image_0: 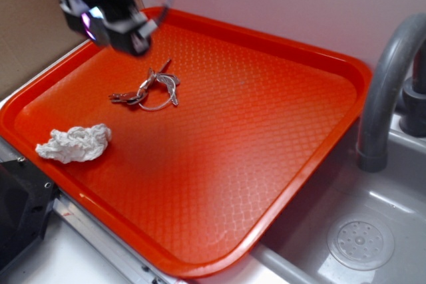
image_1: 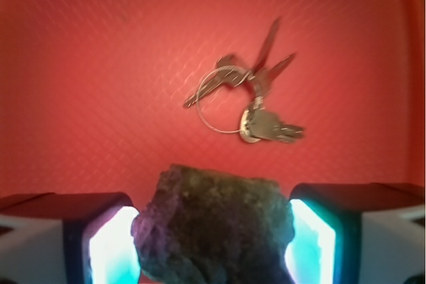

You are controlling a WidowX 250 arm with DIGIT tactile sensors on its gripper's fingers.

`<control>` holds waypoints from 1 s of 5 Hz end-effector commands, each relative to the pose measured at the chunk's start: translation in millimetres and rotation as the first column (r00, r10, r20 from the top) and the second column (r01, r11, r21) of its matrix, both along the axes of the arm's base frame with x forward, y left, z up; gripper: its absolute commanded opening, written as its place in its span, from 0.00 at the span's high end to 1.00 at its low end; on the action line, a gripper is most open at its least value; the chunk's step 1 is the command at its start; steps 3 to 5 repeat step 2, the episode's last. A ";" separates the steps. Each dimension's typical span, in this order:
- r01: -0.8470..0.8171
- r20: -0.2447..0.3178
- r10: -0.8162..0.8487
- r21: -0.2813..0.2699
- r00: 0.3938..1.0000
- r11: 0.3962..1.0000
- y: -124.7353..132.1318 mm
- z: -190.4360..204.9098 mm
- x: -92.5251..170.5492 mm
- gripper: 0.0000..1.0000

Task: Grab the rock.

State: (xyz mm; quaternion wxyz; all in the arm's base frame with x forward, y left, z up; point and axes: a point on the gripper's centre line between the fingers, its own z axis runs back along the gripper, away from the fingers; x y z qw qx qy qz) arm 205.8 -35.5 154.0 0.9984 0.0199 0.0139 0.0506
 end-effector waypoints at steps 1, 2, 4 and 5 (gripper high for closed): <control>-0.091 0.174 0.102 -0.075 0.979 0.993 23.6 70.2 -17.1 1.00; -0.075 0.138 0.085 -0.075 0.987 0.994 22.8 66.2 -16.6 1.00; -0.075 0.138 0.085 -0.075 0.987 0.994 22.8 66.2 -16.6 1.00; -0.075 0.138 0.085 -0.075 0.987 0.994 22.8 66.2 -16.6 1.00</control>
